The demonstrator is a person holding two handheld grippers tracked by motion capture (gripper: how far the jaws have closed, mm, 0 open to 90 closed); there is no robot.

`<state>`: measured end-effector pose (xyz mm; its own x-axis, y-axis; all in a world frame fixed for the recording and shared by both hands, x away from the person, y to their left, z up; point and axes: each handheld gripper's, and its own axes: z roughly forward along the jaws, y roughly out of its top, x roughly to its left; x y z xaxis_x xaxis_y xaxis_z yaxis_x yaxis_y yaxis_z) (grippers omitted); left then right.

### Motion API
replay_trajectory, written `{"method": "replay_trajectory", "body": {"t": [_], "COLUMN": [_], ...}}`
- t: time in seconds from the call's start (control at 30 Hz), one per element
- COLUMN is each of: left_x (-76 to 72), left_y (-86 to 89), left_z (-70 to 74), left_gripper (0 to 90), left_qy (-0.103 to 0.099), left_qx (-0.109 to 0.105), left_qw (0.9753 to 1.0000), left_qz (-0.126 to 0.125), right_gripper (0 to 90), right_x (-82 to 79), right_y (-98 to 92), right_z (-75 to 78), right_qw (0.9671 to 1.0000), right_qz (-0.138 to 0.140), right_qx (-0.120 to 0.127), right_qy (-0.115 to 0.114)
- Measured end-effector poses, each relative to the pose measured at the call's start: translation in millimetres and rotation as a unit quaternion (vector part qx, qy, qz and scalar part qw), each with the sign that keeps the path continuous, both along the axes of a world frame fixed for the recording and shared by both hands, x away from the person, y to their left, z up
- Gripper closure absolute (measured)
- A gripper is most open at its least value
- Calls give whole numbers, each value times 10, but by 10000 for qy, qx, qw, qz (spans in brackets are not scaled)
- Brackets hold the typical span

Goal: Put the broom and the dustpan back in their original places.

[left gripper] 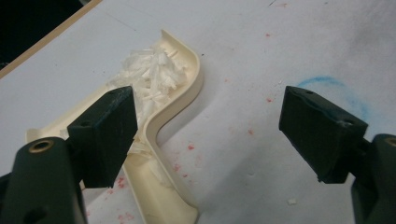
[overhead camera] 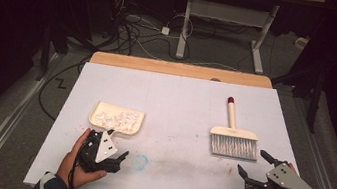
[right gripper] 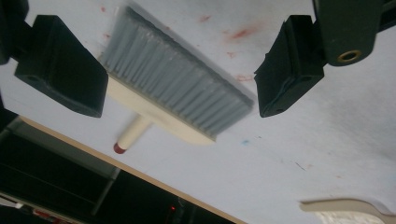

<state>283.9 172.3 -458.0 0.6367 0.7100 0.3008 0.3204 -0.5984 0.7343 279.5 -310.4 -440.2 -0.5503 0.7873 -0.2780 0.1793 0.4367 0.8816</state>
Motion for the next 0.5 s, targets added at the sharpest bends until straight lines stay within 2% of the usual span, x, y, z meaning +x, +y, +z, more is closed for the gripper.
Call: {"method": "replay_trajectory", "body": {"t": [0.5], "left_x": [56], "left_y": [-26], "left_z": [1], "left_gripper": [183], "left_qy": [28], "left_qx": [-1], "left_qw": [10000], "left_qz": [20], "right_gripper": [179], "right_x": [11], "right_y": [-10], "right_z": [-13], "right_qw": [10000], "right_qz": [-46], "right_qx": [-33], "right_qy": [34]}}
